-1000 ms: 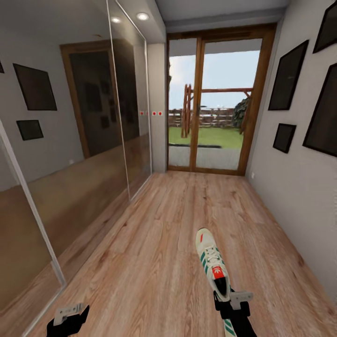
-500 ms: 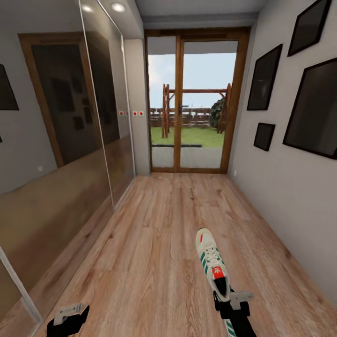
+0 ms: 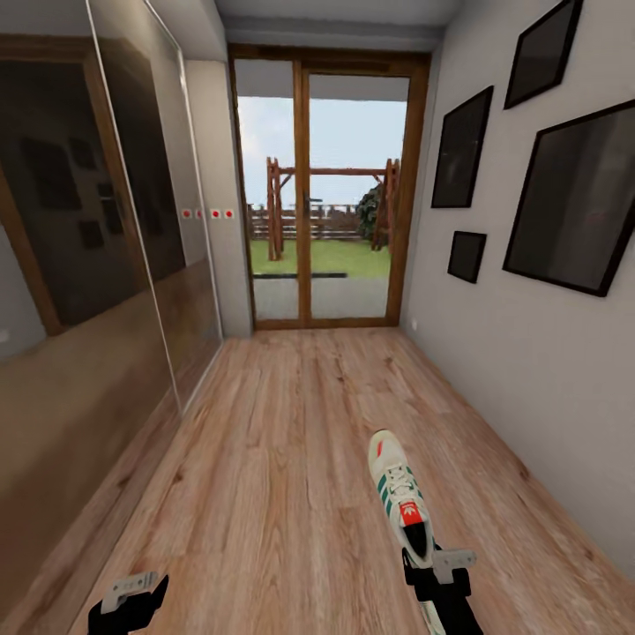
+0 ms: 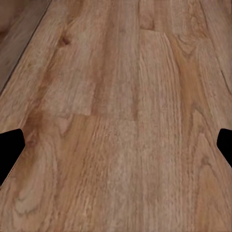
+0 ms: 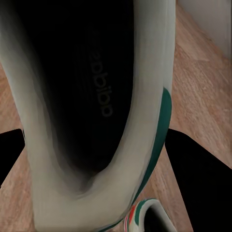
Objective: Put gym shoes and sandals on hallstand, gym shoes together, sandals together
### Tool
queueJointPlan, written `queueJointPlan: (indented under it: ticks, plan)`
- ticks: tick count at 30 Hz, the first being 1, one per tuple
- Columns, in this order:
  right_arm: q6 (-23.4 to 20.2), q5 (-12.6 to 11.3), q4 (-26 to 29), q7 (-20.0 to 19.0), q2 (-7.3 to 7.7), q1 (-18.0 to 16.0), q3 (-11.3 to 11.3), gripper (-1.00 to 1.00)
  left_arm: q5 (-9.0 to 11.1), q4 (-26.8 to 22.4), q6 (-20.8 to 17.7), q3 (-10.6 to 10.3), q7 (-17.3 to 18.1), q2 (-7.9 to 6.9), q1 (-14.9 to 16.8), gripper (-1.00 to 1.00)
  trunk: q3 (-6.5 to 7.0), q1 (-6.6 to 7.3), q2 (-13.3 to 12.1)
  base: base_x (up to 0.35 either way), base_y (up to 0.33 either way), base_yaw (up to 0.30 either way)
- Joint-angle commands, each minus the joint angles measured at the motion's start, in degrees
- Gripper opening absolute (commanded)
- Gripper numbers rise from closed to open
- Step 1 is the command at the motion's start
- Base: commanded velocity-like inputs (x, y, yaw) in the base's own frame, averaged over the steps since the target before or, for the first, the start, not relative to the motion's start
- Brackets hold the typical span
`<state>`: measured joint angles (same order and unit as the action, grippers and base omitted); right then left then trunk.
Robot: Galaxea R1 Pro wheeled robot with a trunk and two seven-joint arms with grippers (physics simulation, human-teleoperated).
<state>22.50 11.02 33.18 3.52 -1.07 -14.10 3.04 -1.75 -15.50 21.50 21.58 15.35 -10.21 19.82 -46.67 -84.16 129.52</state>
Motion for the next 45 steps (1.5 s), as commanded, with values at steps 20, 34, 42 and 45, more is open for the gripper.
queueJointPlan:
  ticks: [20,34,42,45]
  plan:
    - [0.16,0.58,0.01,0.06,0.02,-0.05,0.21,-1.00,-0.18,0.04,0.12,0.48,0.47,0.02,0.04,1.00,-0.06,-0.02,0.02,0.280,0.235,-0.029]
    - [0.18,0.58,0.04,0.08,-0.16,-0.05,0.21,-1.00,-0.18,0.10,0.12,0.48,0.47,0.10,0.04,1.00,-0.06,-0.02,0.02,0.320,0.130,0.000]
    - [0.18,0.58,0.04,0.08,-0.16,-0.05,0.29,-1.00,-0.18,0.10,0.12,0.41,0.47,0.10,0.04,1.00,-0.06,-0.02,0.02,0.335,0.084,0.000]
    - [0.18,0.58,0.04,0.08,-0.16,-0.05,0.30,-1.00,-0.18,0.10,0.12,0.40,0.47,0.10,0.04,1.00,-0.06,-0.02,0.02,0.337,0.025,0.000]
